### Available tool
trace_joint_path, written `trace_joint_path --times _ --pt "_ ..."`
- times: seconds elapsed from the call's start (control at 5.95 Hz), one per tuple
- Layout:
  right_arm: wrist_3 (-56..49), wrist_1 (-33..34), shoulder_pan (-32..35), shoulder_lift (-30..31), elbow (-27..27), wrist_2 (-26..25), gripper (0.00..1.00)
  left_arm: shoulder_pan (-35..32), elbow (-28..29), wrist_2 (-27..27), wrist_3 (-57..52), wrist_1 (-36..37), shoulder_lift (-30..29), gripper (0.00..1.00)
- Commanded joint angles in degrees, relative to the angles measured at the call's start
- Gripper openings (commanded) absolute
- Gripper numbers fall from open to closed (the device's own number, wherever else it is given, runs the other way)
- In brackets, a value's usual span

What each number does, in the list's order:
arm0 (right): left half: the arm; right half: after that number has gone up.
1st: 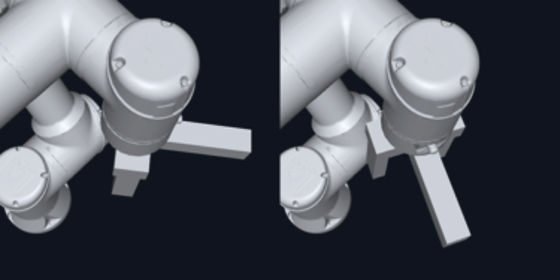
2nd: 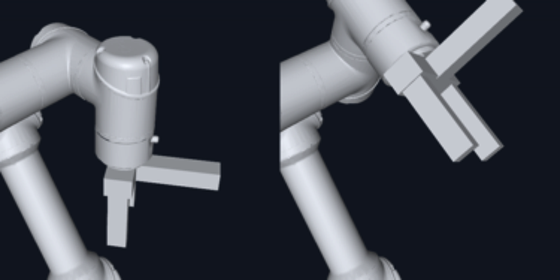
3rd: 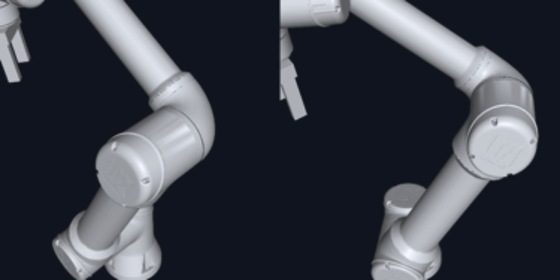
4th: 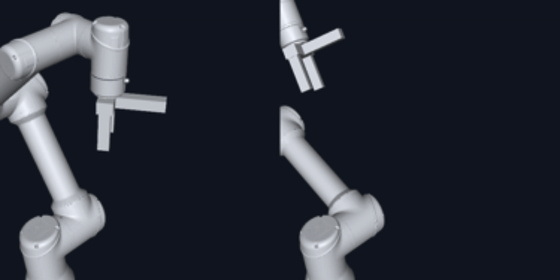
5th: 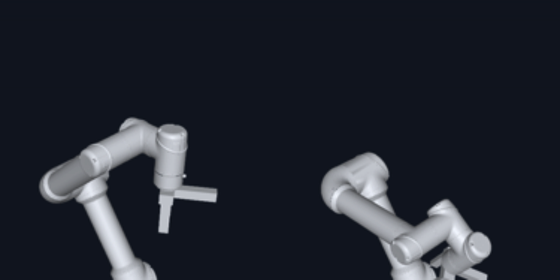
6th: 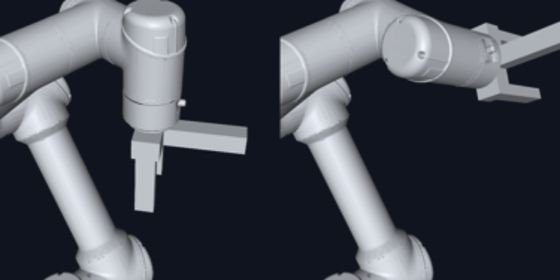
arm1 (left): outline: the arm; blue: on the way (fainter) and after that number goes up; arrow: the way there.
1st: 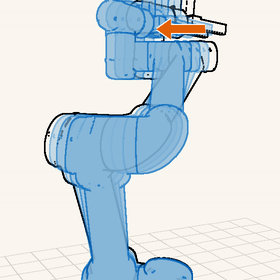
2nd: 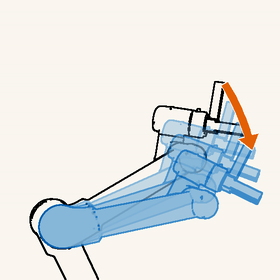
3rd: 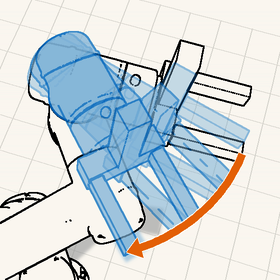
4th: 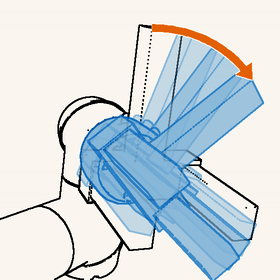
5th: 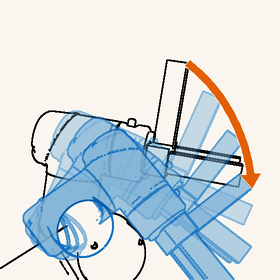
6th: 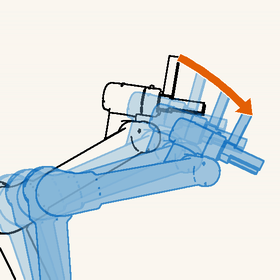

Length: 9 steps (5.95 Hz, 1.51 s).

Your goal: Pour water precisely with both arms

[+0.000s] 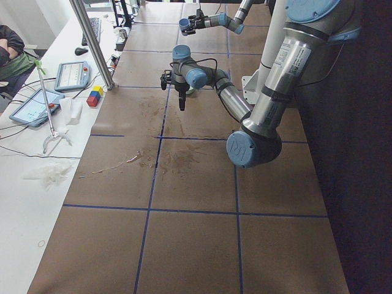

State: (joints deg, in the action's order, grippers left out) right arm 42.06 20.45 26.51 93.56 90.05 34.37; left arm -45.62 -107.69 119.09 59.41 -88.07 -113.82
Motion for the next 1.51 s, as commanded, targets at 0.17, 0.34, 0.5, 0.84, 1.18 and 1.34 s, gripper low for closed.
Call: trace_joint_path --times 0.17,0.34,0.5,0.84,1.18,1.34 --pt "-8.64 3.45 -0.93 -8.72 0.92 0.79 0.10 0.00 -0.06 0.00 0.00 0.00 -0.09 1.00" --pt "-12.84 3.54 -2.24 -10.58 2.22 0.88 0.01 0.00 -0.06 0.00 0.00 0.00 -0.09 1.00" --pt "-13.75 5.19 -3.30 -10.86 4.59 0.88 0.00 -0.09 -0.06 0.00 0.00 0.00 0.00 1.00" --pt "-16.48 17.97 -5.41 -19.75 8.30 0.17 0.00 0.00 -0.06 0.09 0.00 0.00 0.00 1.00" --pt "-16.40 33.35 -7.17 -28.31 8.65 -0.61 0.00 0.00 -0.06 0.09 0.00 0.00 -0.09 1.00" --pt "-16.31 39.69 -8.39 -30.96 8.31 -1.92 0.00 0.00 -0.06 0.09 0.00 -0.09 -0.09 1.00"
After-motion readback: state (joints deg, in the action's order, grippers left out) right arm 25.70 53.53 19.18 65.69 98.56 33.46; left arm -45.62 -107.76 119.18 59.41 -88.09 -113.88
